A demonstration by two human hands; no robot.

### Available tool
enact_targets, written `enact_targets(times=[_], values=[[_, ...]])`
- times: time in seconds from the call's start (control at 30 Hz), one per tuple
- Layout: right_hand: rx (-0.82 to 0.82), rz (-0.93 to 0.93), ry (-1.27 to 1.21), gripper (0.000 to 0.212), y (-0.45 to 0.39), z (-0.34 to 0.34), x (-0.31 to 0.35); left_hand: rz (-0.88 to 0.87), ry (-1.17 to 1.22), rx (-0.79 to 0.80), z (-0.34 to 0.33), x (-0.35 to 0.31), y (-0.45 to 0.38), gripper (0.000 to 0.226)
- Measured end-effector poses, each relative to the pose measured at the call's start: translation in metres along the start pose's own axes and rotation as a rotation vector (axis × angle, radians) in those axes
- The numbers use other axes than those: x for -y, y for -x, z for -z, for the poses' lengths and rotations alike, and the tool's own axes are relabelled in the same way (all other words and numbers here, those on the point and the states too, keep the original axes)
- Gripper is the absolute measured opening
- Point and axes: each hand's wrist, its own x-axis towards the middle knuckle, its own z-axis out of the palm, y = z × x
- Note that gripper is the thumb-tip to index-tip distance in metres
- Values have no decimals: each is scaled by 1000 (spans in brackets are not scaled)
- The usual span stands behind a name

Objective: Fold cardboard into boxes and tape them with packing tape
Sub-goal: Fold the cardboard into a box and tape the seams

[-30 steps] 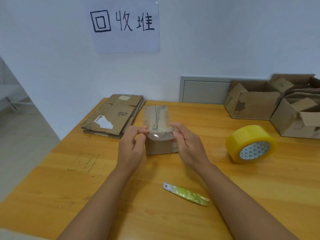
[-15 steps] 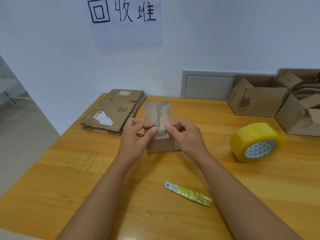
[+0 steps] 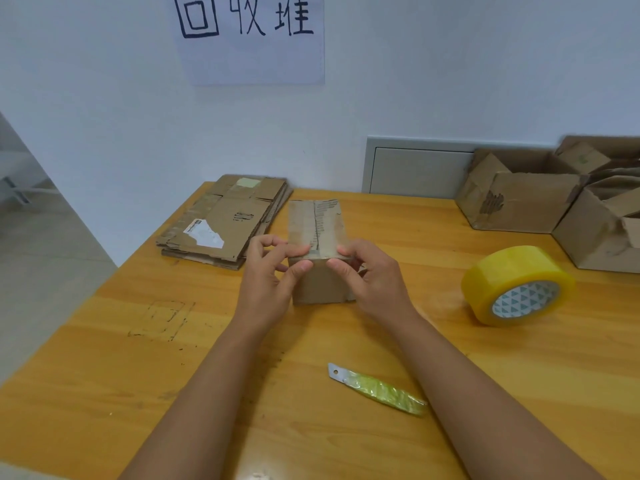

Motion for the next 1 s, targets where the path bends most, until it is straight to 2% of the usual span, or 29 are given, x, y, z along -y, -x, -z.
enact_targets(times=[0.1,0.2,0.5,0.63,0.73,0.83,1.0], values=[[-15,55,26,32,0,-1,-4,8,15,36,1,4,1,24],[57,26,3,32,1,6,-10,44,79,108,4,9,5,30],[133,8,27,31,1,9,-14,15,69,110,4,9,5,40],[92,32,40,30,2,5,-13,-31,7,70,1,9,6,36],[83,12,41,31,2,4,-12,5,23,72,-2,7,7,30],[11,18,89,31,2,-2,-8,14,-21,-24,-10,2,6,27],[-32,12,86,33,1,-6,-5,1,-28,-61,-13,3,7,29]])
